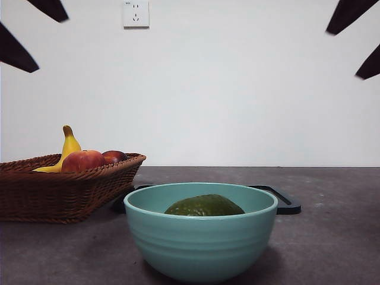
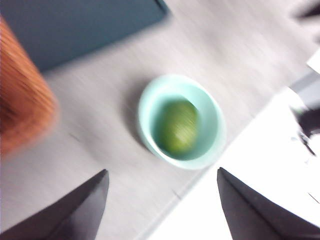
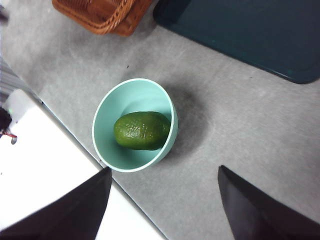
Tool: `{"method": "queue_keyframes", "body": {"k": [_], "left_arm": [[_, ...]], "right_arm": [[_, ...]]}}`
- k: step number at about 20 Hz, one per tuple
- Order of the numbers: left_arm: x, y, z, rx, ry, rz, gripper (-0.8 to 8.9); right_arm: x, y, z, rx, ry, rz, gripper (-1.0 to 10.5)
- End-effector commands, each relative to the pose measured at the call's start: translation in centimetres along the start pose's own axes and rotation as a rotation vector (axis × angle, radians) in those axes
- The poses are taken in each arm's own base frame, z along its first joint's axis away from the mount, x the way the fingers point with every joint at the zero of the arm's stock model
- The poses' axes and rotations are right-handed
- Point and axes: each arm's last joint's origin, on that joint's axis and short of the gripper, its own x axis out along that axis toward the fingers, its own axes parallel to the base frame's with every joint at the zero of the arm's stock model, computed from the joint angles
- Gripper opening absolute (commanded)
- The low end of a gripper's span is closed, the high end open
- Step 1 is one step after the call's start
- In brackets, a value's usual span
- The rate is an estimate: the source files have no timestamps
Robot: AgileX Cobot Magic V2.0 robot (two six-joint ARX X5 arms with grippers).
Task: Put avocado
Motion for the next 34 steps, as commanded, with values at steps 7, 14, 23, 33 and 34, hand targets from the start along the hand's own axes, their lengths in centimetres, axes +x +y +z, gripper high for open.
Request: {"method": "queue_keyframes", "body": {"k": [7, 14, 23, 33, 34], "left_arm": [[-0.4, -0.5, -0.6, 0.051, 0.029, -0.034, 3.43], [-0.4, -0.5, -0.6, 0.054, 0.029, -0.034, 3.43], [-0.4, -0.5, -0.6, 0.054, 0.029, -0.034, 3.43], [-0.4, -0.5, -0.6, 0.054, 0.029, -0.034, 3.43], [-0.4, -0.5, -0.6, 0.054, 0.029, -0.034, 3.43]], "right_arm": [[6.1, -0.1, 2.6, -0.072, 0.114, 0.029, 3.4], [12.2, 0.2, 3.1, -0.159, 0.189, -0.073, 3.4], [16.5, 0.2, 2.6, -0.211, 0.241, -0.151, 2.3], [17.1, 0.2, 2.6, -0.191, 0.236, -0.127, 0.1], [17.1, 0.3, 2.7, -0.184, 0.234, -0.125, 0.1]]}}
